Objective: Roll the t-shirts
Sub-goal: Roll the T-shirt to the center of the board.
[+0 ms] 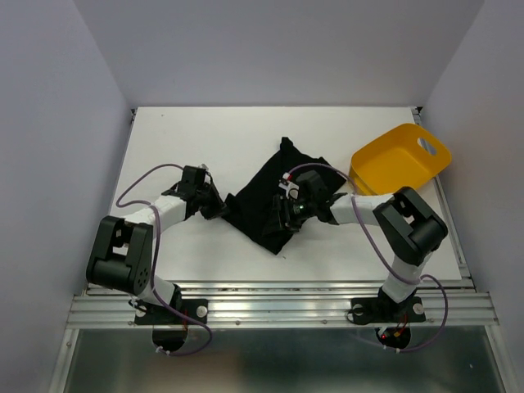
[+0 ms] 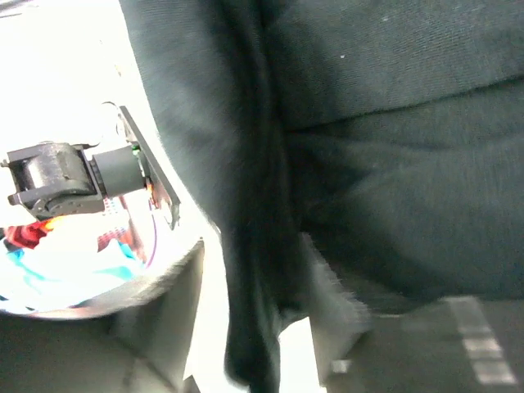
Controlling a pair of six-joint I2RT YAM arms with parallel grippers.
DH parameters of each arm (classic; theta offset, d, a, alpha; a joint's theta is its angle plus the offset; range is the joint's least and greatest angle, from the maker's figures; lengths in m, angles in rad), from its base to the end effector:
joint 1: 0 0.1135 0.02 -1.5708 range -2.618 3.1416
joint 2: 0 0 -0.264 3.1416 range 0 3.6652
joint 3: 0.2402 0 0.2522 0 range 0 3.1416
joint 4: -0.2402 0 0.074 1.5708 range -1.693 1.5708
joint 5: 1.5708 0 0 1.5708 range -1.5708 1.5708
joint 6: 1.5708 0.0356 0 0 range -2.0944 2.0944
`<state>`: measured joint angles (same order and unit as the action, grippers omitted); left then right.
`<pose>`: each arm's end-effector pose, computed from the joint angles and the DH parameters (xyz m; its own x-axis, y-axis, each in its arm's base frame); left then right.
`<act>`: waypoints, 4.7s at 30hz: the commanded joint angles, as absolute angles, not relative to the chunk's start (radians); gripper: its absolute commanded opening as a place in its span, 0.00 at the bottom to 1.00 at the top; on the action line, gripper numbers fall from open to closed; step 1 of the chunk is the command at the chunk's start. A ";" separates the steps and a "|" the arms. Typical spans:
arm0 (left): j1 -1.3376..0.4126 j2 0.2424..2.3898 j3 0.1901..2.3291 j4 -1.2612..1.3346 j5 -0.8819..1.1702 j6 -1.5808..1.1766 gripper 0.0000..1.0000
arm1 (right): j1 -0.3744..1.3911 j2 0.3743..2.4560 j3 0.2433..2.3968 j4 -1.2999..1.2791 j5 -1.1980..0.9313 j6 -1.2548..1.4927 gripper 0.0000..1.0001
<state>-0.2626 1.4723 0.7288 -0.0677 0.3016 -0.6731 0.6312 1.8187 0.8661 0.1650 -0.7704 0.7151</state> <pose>0.2767 -0.0853 0.1763 -0.8252 -0.3946 -0.4042 -0.0883 0.7968 -0.5977 0.2646 0.2241 0.1340 -0.9697 -0.1260 -0.2091 -0.2441 0.4927 0.8352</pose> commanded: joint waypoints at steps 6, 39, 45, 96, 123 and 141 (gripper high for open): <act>-0.267 1.511 0.778 -0.067 0.291 -0.630 0.00 | 0.623 1.582 0.890 -0.133 -0.542 0.560 0.66; -0.267 1.563 0.827 -0.061 0.360 -0.600 0.00 | 0.850 1.497 1.092 -0.368 0.164 0.514 0.58; -0.267 1.566 0.828 -0.061 0.364 -0.597 0.00 | 0.883 1.538 1.166 -0.377 0.126 0.480 0.34; -0.273 1.700 0.926 -0.069 0.403 -0.564 0.00 | 0.960 1.660 0.879 -0.190 0.141 0.660 0.01; -0.272 1.606 1.064 -0.230 0.295 -0.517 0.00 | 1.029 1.546 0.873 -0.337 0.325 0.585 0.01; -0.210 1.286 0.916 -0.344 0.196 -0.574 0.00 | 1.048 1.798 1.243 -0.209 0.303 0.548 0.11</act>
